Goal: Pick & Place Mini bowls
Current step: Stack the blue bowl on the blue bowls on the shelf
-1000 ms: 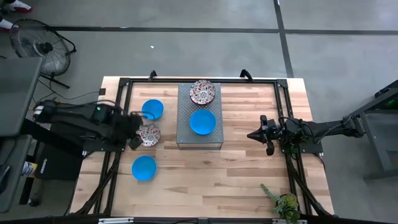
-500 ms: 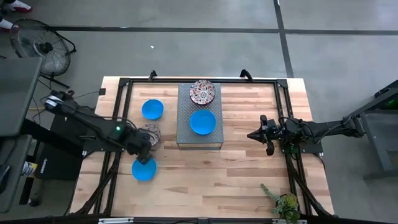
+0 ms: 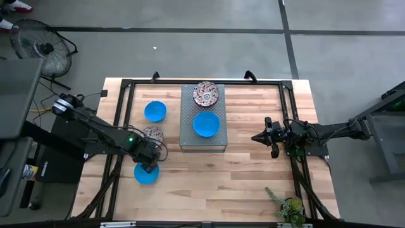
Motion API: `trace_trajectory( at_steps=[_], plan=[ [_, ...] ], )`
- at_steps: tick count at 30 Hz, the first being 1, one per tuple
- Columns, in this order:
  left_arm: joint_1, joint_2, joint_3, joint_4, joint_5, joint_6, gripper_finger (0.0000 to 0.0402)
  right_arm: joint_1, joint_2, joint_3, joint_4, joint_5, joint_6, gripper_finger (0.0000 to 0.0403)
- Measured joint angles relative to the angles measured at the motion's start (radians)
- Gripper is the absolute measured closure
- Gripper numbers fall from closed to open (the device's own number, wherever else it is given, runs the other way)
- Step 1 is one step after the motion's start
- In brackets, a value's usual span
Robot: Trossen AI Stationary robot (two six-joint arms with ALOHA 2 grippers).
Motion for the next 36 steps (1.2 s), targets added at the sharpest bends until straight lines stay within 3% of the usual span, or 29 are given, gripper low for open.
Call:
trace_trajectory(
  at_steps=[5,17,29,36],
  plan=[
    [0.001,0.02,0.0,0.001,-0.001,0.022,0.0185,0.0,0.0,0.0,0.0,0.0,0.0,0.0402],
    [0.002,0.021,-0.013,0.019,-0.01,0.051,0.0276,0.0,0.001,0.0,0.0,0.0,0.0,0.0402],
    [0.002,0.021,-0.052,0.084,-0.005,0.08,0.0295,0.0,0.001,0.0,0.0,0.0,0.0,0.0402],
    [0.002,0.021,-0.052,0.145,0.001,0.084,0.0379,0.0,0.001,0.0,0.0,0.0,0.0,0.0402]
  ],
)
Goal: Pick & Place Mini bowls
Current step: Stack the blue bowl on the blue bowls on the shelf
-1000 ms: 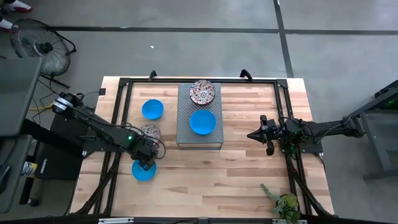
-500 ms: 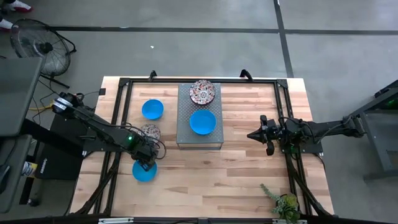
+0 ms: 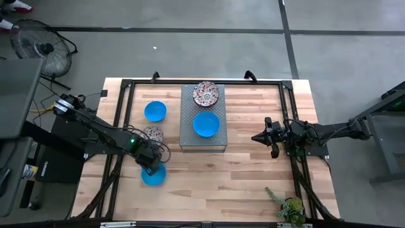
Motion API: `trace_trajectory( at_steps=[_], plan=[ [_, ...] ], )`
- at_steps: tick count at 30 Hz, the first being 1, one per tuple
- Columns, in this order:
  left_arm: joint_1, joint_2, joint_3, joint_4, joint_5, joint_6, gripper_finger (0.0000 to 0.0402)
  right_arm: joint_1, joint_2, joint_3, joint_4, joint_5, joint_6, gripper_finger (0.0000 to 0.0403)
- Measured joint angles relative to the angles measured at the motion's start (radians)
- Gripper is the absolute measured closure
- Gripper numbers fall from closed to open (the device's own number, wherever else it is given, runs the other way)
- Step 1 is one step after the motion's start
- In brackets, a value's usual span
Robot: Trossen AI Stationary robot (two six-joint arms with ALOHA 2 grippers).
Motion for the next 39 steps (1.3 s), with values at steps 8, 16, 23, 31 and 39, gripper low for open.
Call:
trace_trajectory(
  at_steps=[8,16,23,31,39],
  plan=[
    [0.0,-0.024,0.027,0.064,-0.006,0.022,0.0398,0.0,0.0,0.0,0.0,0.0,0.0,0.0402],
    [0.0,-0.029,0.217,-0.106,-0.013,0.027,0.04,0.0,0.0,0.0,0.0,0.0,0.0,0.0402],
    [0.001,-0.031,0.49,-0.36,-0.119,0.049,0.04,0.0,0.0,0.0,0.0,0.0,0.0,0.0402],
    [0.084,0.028,0.731,-0.553,-0.208,0.128,0.0401,0.0,0.0,0.0,0.0,0.0,0.0,0.0402],
    [0.28,0.097,0.872,-0.56,-0.193,0.399,0.0401,0.0,0.0,0.0,0.0,0.0,0.0,0.0402]
  ],
)
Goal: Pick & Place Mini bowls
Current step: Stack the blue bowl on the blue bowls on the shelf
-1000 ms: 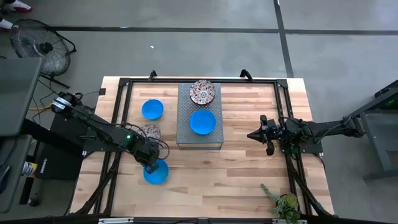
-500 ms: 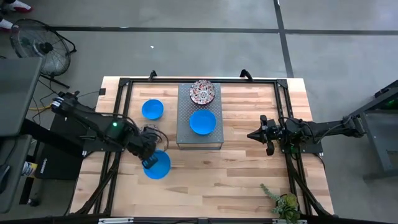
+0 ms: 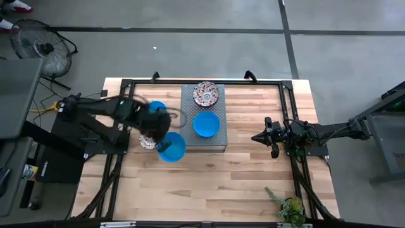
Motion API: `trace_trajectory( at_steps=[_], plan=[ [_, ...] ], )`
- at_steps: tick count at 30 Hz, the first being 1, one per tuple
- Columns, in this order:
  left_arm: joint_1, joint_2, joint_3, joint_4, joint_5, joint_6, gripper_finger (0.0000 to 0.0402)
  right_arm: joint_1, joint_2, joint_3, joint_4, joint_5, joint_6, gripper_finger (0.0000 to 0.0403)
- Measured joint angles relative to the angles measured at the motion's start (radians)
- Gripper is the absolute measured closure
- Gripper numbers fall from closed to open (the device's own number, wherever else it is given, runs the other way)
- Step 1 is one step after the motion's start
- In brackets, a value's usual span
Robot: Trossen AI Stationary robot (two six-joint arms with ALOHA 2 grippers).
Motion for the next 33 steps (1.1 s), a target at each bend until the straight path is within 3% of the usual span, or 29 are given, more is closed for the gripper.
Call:
trace_trajectory(
  at_steps=[10,17,24,33],
  plan=[
    [0.244,0.164,0.201,0.046,0.096,0.352,0.0401,0.0,0.0,0.0,0.0,0.0,0.0,0.0402],
    [0.34,0.283,0.329,0.066,0.137,0.514,0.0401,0.0,0.0,0.0,0.0,0.0,0.0,0.0402],
    [0.374,0.382,0.43,0.112,0.137,0.576,0.0401,0.0,0.002,0.0,0.0,0.0,0.0,0.0402],
    [0.403,0.435,0.435,0.104,0.131,0.592,0.0401,0.0,0.007,0.0,0.0,0.0,0.0,0.0402]
  ],
)
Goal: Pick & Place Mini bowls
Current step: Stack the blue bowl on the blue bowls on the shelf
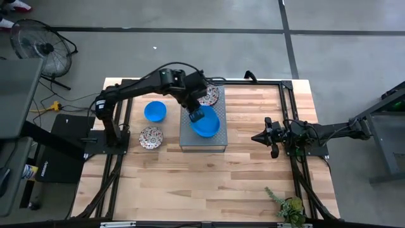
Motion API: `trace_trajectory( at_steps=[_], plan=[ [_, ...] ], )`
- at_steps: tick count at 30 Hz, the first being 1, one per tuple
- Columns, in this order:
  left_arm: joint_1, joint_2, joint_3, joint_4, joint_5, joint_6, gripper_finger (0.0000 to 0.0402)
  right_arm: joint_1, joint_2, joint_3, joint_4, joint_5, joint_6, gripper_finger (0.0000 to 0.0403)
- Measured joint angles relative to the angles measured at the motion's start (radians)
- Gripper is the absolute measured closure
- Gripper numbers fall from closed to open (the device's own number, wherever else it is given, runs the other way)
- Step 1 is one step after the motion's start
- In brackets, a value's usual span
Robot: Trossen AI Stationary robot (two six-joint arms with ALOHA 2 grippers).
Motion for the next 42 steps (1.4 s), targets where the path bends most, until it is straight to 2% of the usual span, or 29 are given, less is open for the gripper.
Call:
trace_trajectory(
  at_steps=[8,29,42],
  plan=[
    [-0.001,0.024,0.001,0.022,0.001,0.011,0.0401,0.0,-0.001,0.0,0.0,0.0,0.0,0.0402],
    [-0.001,0.024,0.001,-0.046,-0.024,0.008,0.0401,0.0,0.0,0.0,0.0,0.0,0.0,0.0402],
    [-0.001,0.081,-0.002,-0.031,0.066,0.053,0.0377,0.0,0.0,0.0,0.0,0.0,0.0,0.0402]
  ],
)
